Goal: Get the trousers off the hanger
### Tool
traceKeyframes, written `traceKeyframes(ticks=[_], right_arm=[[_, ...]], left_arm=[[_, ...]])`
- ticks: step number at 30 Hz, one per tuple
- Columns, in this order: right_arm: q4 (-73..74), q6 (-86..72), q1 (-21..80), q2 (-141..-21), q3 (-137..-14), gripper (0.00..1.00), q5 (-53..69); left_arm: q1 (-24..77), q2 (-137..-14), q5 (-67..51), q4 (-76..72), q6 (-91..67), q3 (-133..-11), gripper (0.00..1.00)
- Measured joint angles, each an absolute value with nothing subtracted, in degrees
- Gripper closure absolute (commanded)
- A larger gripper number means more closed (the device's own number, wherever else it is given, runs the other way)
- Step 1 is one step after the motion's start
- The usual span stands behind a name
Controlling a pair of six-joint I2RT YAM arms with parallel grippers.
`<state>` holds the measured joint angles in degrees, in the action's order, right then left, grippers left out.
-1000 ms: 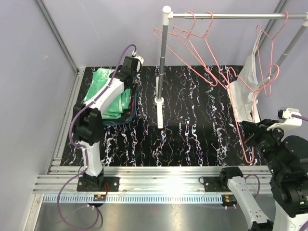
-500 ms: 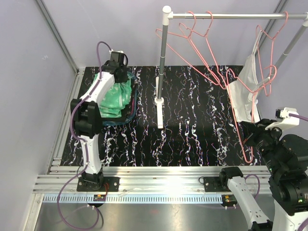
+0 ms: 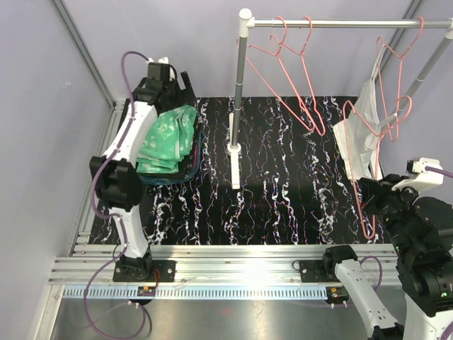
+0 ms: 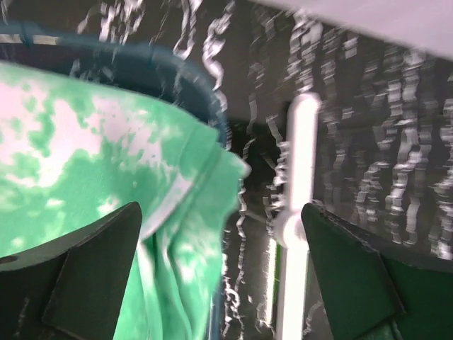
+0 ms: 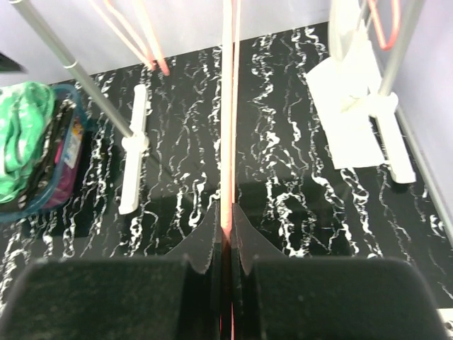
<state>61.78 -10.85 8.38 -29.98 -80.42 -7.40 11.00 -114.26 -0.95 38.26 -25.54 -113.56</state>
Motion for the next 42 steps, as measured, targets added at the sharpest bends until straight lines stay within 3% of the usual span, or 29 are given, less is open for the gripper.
traceKeyframes(ticks=[3, 9, 12, 17, 23, 28, 34, 42], right_arm=[[61.80, -10.50, 8.49, -30.22, -80.42, 1.00, -8.58], [61.80, -10.44, 8.56, -31.09, -80.42, 1.00, -8.86], [61.82, -10.44, 8.58, -31.44, -80.44, 1.00, -8.43], [61.80, -10.46, 8.58, -31.53, -80.47, 1.00, -7.84], [61.58, -10.46, 8.58, -31.53, -80.44, 1.00, -6.61], [60.27, -10.26, 8.58, -31.51, -79.00, 1.00, -6.42], [58.92, -9.06, 8.58, -34.41, -78.30, 1.00, -7.44], [49.54, -6.11, 8.60, -42.19, -78.56, 1.00, -11.03]], left_arm=[[9.98, -107.59, -2.04, 33.30, -25.96, -109.71, 0.01], [6.50, -89.43, -0.56, 7.66, -26.30, -80.36, 0.01], [6.20, -93.03, 2.46, -0.58, -25.65, -73.52, 0.01], [4.78, -101.45, 4.01, -1.15, -32.60, -70.06, 0.01], [4.34, -92.79, 8.16, -13.87, -47.42, -53.36, 0.01], [4.36, -93.03, 8.88, -18.26, -52.38, -50.96, 0.01], [4.34, -91.13, 9.17, -13.78, -53.74, -52.31, 0.01], [4.40, -77.52, 10.92, 15.68, -51.70, -62.96, 0.01]])
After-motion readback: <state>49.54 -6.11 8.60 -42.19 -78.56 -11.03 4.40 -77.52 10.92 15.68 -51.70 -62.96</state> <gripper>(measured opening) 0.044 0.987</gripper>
